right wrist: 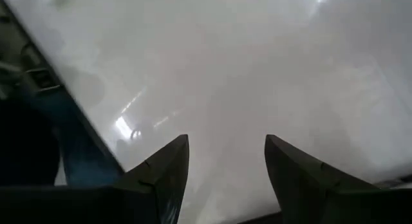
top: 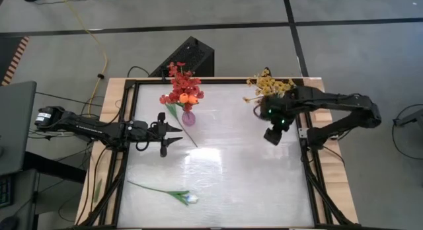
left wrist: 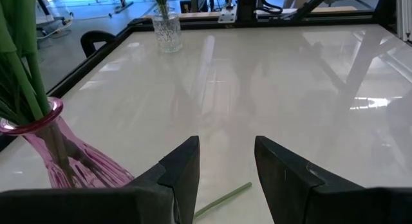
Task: Sort flowers into vase by color
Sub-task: Put the top white tulip into the transparent vase
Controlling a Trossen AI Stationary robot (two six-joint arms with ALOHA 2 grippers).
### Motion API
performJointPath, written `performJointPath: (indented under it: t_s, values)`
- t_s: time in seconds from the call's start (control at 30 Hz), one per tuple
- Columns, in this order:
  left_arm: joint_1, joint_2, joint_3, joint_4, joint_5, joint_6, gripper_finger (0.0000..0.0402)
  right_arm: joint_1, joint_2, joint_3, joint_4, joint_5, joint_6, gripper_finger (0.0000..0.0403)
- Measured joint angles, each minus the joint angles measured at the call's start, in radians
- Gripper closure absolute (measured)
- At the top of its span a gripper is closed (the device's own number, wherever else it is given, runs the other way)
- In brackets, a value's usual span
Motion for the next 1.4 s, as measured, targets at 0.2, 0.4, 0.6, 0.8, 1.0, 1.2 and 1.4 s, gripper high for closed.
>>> performJointPath:
  t_s: [0.2, 0.4, 0.6, 0.8, 1.0, 1.2, 1.4]
  values:
    - [0.0, 0.0, 0.0, -0.002, 0.0, -0.001, 0.0262, 0.198, 0.053, 0.067, 0.11, 0.003, 0.085, 0.0173]
    - [0.0, 0.0, 0.0, -0.006, 0.0, -0.001, 0.0262, 0.328, 0.11, 0.079, 0.309, 0.042, 0.104, 0.0173]
    - [0.0, 0.0, 0.0, -0.006, 0.0, -0.001, 0.0262, 0.385, 0.244, 0.079, 0.583, 0.137, -0.043, 0.0173]
    - [0.0, 0.0, 0.0, -0.015, 0.0, -0.014, 0.0262, 0.348, 0.459, 0.079, 0.955, 0.35, -0.229, 0.018]
    - [0.0, 0.0, 0.0, -0.023, 0.0, -0.035, 0.0262, 0.237, 0.709, 0.08, 1.338, 0.349, -0.215, 0.0193]
    - [0.0, 0.0, 0.0, -0.054, 0.0, -0.036, 0.0262, 0.103, 0.896, 0.17, 1.29, 0.348, -0.074, 0.02]
    - [0.0, 0.0, 0.0, -0.069, -0.001, -0.028, 0.0262, 0.039, 1.006, 0.286, 1.228, 0.35, -0.074, 0.0207]
